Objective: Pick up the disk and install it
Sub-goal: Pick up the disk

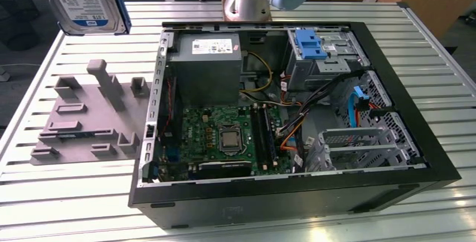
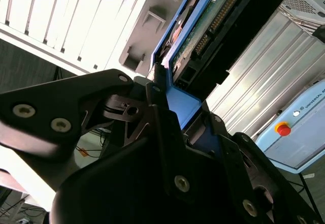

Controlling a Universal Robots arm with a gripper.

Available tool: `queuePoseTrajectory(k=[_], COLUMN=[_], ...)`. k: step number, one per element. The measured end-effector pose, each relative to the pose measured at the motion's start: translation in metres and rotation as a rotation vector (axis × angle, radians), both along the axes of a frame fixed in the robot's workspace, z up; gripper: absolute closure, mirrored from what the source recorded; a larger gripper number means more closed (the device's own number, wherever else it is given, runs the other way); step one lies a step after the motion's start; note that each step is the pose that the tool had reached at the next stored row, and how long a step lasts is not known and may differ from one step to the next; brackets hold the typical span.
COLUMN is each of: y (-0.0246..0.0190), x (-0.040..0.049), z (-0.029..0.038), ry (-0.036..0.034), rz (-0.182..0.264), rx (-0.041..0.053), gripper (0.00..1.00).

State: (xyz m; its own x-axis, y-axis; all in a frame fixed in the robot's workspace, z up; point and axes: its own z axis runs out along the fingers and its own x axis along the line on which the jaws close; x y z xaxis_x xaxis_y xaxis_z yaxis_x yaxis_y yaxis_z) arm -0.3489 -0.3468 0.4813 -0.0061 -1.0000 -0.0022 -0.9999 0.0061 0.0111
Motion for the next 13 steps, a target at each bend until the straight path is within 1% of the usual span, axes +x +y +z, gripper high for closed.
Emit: queuePoseTrajectory(k=[13], y=[0.0000], x=[0.0068], z=[0.0000], ry=[0.0000], rz=[0.000], rx=[0.0000], gripper=[0.64])
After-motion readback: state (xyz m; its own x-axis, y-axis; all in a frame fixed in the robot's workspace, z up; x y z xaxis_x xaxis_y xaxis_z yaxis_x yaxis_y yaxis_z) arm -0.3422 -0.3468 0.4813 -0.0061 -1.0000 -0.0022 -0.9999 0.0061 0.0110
